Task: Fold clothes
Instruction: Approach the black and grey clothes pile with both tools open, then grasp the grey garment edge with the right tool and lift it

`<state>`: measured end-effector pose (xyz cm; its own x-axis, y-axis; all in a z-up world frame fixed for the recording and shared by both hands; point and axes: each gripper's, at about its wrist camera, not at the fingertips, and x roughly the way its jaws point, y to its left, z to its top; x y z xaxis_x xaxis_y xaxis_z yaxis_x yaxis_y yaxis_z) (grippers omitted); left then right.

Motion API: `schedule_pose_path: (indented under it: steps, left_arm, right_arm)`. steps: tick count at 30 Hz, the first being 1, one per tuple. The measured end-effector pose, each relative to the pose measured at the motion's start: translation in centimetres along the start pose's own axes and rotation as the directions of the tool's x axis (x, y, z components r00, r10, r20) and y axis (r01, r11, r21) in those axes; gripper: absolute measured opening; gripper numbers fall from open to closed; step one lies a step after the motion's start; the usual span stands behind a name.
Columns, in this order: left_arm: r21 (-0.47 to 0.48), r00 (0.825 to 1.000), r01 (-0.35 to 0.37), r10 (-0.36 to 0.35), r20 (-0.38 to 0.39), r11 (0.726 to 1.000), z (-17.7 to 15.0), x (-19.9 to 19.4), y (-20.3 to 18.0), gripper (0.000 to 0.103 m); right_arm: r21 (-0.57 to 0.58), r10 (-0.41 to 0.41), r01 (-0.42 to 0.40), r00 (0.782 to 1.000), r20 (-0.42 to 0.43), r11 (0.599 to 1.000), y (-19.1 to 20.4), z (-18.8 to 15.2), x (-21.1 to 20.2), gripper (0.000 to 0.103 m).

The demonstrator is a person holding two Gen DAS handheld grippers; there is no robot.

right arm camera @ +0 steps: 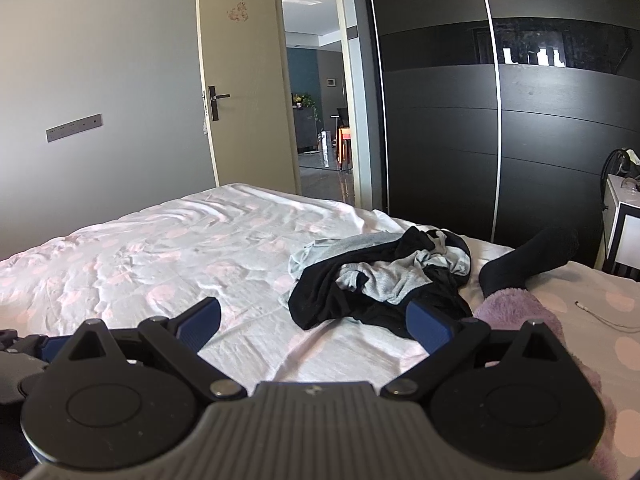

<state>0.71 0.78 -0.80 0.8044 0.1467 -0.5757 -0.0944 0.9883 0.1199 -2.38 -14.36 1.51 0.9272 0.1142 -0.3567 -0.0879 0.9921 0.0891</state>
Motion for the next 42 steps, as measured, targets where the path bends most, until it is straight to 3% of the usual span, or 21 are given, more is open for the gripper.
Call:
schedule_pose_path:
  steps: [6,16,19,25,33,35,37,41,42]
  left_arm:
    - [-0.009,1.0,-0.029,0.029,-0.01,1.0,0.5,1.9,1.1,0.075]
    - [-0.008,0.998,-0.059,0.059,-0.03,0.998,1.5,5.9,2.4,0.075]
    - [0.008,0.996,-0.065,0.066,-0.052,0.998,1.6,7.7,2.4,0.075]
    - [0.039,0.994,-0.075,0.078,-0.082,0.996,1.8,10.8,1.9,0.075]
    - [0.102,0.989,-0.07,0.082,-0.119,0.992,2.0,14.8,0.4,0.075]
    - [0.116,0.988,-0.064,0.079,-0.132,0.991,2.1,15.9,-0.1,0.075]
    - [0.123,0.987,-0.059,0.076,-0.143,0.991,2.1,16.8,-0.6,0.075]
    - [0.135,0.986,-0.053,0.074,-0.151,0.989,2.1,18.2,-1.1,0.075]
    - [0.137,0.985,-0.054,0.075,-0.154,0.989,2.1,18.5,-1.2,0.075]
  right_arm:
    - [-0.095,0.064,-0.064,0.998,-0.003,0.993,-0.4,1.0,2.4,0.1]
    - [-0.051,0.166,-0.167,0.986,-0.021,0.985,-1.2,1.3,7.6,0.1]
    - [-0.112,0.183,-0.185,0.983,-0.021,0.976,-0.8,1.7,9.1,0.101]
    - [-0.188,0.122,-0.13,0.991,-0.054,0.974,-0.8,2.1,13.7,0.101]
    - [-0.191,-0.026,-0.003,0.989,-0.146,0.982,-5.1,1.2,21.7,0.1]
    - [-0.206,-0.034,0.004,0.989,-0.141,0.978,-5.9,1.0,23.4,0.097]
    - [-0.2,-0.052,0.021,0.987,-0.15,0.98,-6.4,0.9,25.2,0.085]
    - [-0.164,-0.031,0.001,0.983,-0.183,0.986,-7.1,0.6,28.6,0.082]
    - [-0.158,-0.024,-0.007,0.98,-0.196,0.987,-7.1,0.4,29.3,0.076]
